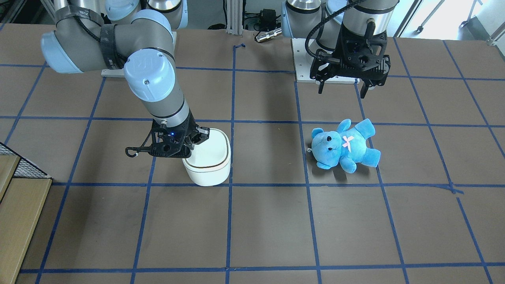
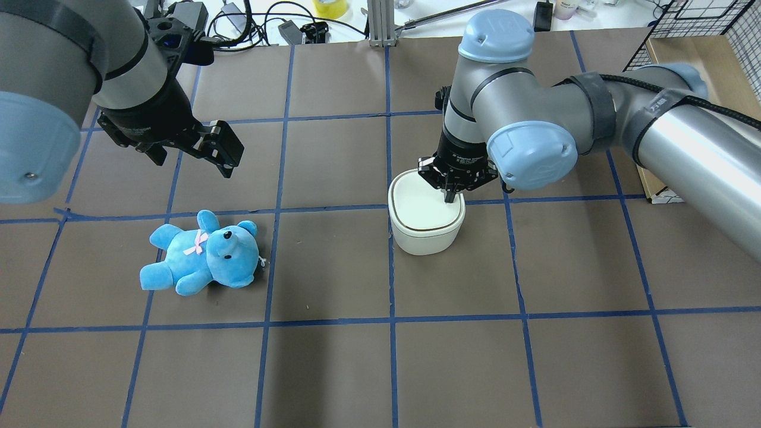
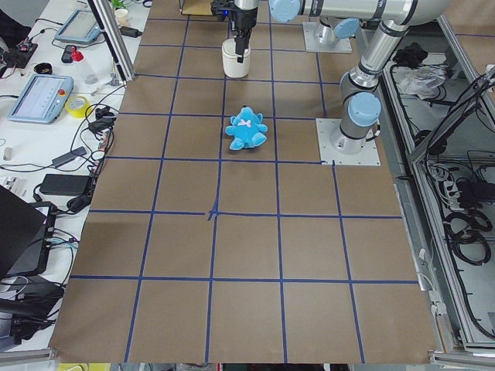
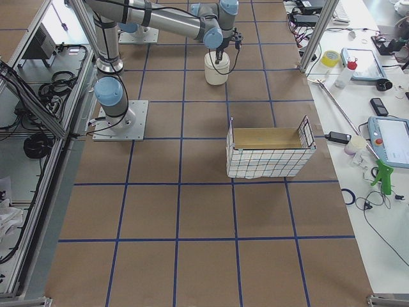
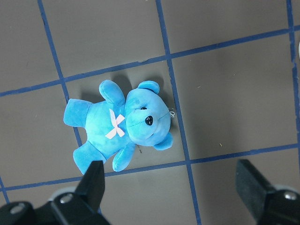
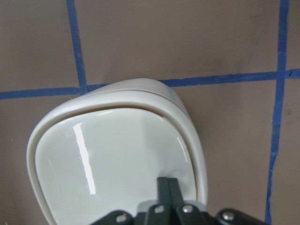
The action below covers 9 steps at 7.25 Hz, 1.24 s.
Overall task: Open trash can with right arm
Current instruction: 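Close the right gripper on the lid's edge nearest the robot, then lift the right gripper to flip the lid open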
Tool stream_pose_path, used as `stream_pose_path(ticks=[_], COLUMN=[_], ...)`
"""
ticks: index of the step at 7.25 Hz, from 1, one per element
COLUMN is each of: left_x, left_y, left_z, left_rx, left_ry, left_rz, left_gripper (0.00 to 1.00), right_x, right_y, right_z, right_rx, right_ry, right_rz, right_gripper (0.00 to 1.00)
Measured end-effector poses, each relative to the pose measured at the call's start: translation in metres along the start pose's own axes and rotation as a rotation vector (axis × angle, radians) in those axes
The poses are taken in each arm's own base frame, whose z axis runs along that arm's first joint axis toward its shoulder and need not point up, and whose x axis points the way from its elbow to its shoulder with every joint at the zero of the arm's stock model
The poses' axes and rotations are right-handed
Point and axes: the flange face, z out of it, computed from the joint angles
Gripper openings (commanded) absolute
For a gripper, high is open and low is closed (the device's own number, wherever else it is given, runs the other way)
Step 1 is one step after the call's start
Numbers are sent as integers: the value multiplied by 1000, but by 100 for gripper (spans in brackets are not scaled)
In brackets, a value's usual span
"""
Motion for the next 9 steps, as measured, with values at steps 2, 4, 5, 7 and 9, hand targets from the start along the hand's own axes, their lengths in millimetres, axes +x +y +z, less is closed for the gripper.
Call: stream_pose_path(ticks=[2,4,5,7,9], left_x=[0,0,0,0,0], left_y=[0,0,0,0,0], left_z=[0,0,0,0,0], left_rx=[0,0,0,0,0], left_ry=[0,0,0,0,-1], left_rz=[0,0,0,0,0], left_gripper=[100,100,100,100,100], right_x=[0,0,-1,-1,-4], right_y=[-1,-2,-3,-3,-3], right_z=[3,3,-2,-22,-54], right_rx=[-4,-4,4,32,53], right_ry=[1,1,1,5,2], right_rz=[0,0,2,6,7], right_gripper=[0,0,0,32,40])
